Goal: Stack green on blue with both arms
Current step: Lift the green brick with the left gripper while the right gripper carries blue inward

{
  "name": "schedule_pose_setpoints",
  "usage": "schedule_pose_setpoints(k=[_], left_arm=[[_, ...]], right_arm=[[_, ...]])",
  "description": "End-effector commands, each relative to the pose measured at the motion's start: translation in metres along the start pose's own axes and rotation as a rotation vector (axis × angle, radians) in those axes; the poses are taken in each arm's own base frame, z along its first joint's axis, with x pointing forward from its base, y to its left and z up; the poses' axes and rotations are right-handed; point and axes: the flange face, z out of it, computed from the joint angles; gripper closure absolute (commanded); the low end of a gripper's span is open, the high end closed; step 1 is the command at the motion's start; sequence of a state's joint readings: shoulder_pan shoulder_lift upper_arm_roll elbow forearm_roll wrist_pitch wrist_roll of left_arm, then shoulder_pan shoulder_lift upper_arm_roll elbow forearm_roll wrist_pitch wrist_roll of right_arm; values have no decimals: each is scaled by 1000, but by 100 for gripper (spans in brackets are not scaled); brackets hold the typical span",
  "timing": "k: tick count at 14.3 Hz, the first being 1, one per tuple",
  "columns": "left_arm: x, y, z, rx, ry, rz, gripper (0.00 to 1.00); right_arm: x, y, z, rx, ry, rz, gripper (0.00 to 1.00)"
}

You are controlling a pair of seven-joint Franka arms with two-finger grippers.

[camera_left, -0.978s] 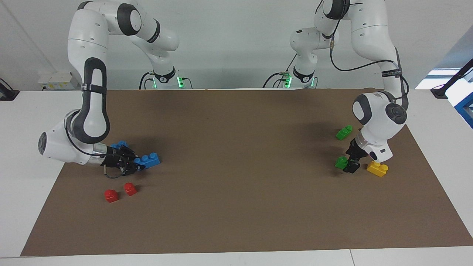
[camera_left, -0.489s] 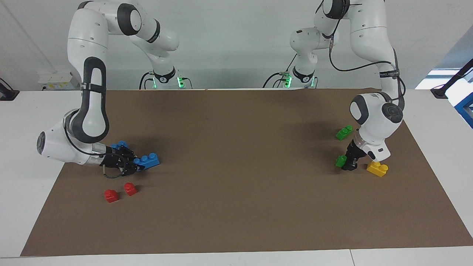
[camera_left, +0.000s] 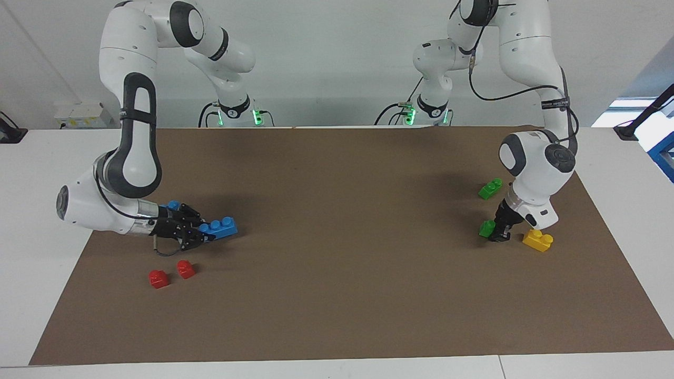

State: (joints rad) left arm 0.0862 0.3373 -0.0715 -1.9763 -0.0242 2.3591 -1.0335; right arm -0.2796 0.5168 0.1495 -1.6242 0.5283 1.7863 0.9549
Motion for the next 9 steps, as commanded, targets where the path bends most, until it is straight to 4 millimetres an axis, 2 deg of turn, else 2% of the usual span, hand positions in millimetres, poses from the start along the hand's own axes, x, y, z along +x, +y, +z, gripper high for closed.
schedule_pose_setpoints(k=[1,3,4,6,7,9], left_arm=[[-1,2,-17,-16,21,3,100],[-2,7,-28,-23,19,-8,100],[-3,8,-35,-30,23,-30,100],[-8,11,-52,-42,27,-62,100],[-11,16,-65,-48,30,-72,100],[-27,30,-87,-35,15,-77,100]], right_arm=[[-34,-6,-6,10,-19,60,100],[-59,-13,-3,11,-19,85,100],[-77,-18,6,-5,-20,93,100],[-105,-20,6,-11,-18,124,100],[-126,-22,7,-13,-14,142,100],[-157,-26,13,-12,-23,198,100]])
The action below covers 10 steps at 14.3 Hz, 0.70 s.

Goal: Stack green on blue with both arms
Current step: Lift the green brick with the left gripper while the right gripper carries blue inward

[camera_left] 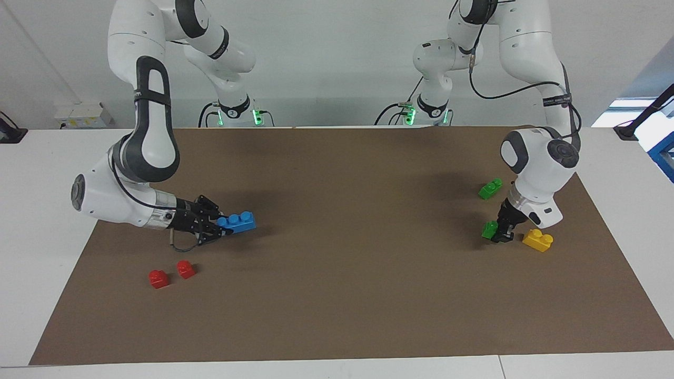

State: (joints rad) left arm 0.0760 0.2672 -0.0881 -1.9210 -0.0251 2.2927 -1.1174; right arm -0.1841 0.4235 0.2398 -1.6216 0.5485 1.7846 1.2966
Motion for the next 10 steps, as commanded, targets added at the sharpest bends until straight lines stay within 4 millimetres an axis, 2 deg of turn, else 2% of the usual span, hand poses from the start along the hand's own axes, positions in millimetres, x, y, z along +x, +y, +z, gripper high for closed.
schedule_pose_setpoints(k=[1,5,8,10], left_arm=[[-20,15,-32,33,-13,-88,100],[-56,27,-75,-8,-1,-297,100],[-102,36,-88,9,-9,-403,100],[-125,38,-96,22,-12,-424,100]], right_arm=[[-39,5,2,11,-36,78,100],[-88,0,30,25,-23,75,100],[-120,-4,53,63,-28,115,100],[-143,-1,76,95,-15,118,100]])
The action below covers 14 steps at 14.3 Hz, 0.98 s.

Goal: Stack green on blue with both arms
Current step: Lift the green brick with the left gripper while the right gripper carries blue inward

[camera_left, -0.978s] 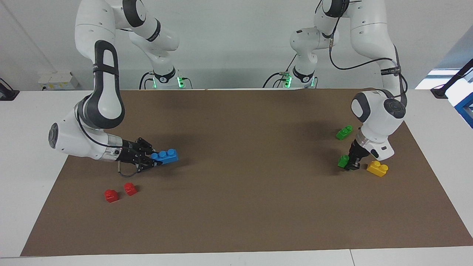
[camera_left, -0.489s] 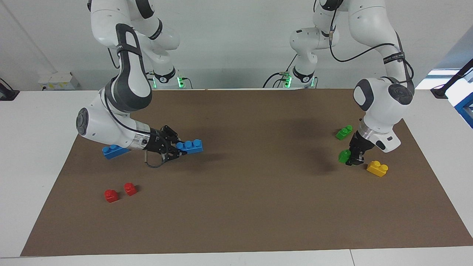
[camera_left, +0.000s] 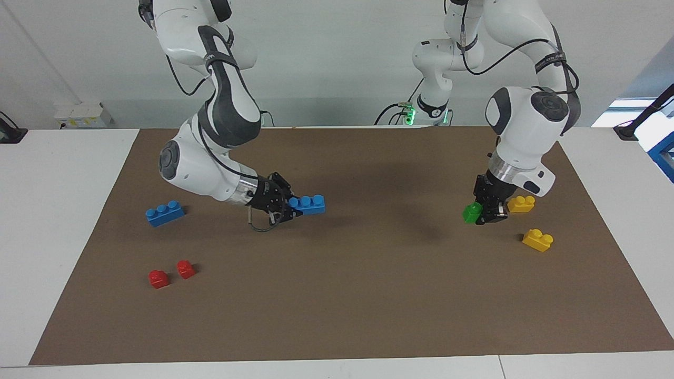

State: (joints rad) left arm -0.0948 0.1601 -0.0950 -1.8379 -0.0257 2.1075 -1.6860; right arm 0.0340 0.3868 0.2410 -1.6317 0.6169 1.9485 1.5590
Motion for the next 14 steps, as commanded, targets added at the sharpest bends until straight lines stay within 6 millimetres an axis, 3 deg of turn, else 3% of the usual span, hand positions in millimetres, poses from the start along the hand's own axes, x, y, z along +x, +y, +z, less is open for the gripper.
schedule_pose_setpoints(k=[1,7,11,14], left_arm=[[-28,-12,-16,28,6,-35,100],[-91,-29,-24,61,-2,-9,100],[-104,-36,-29,69,-2,-8,100],[-109,-39,-30,78,-1,1,100]], right_arm=[[-24,12,30,57,-12,28,100],[-87,29,114,182,-28,57,100],[-108,42,172,242,-53,81,100],[-108,45,190,248,-47,76,100]])
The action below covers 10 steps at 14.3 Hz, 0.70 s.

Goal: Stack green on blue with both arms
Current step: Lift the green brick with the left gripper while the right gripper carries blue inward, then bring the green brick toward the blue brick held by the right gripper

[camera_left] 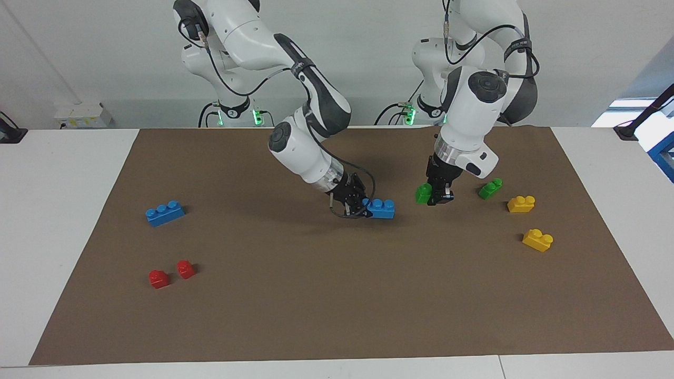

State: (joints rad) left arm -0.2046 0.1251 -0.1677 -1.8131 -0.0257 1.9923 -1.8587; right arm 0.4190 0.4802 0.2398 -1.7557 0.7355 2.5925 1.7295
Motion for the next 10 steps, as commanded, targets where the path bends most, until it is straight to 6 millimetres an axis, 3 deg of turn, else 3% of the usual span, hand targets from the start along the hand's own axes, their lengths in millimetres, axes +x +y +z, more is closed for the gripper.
schedule_pose_setpoints(k=[1,4,10], left_arm=[[-8,-8,-8,14,7,0,100],[-10,-9,-8,12,6,4,100],[-9,-14,-5,12,9,14,100]], right_arm=[[-1,7,13,13,-8,13,100],[0,14,33,26,-1,6,100],[12,23,46,-18,25,-100,100]])
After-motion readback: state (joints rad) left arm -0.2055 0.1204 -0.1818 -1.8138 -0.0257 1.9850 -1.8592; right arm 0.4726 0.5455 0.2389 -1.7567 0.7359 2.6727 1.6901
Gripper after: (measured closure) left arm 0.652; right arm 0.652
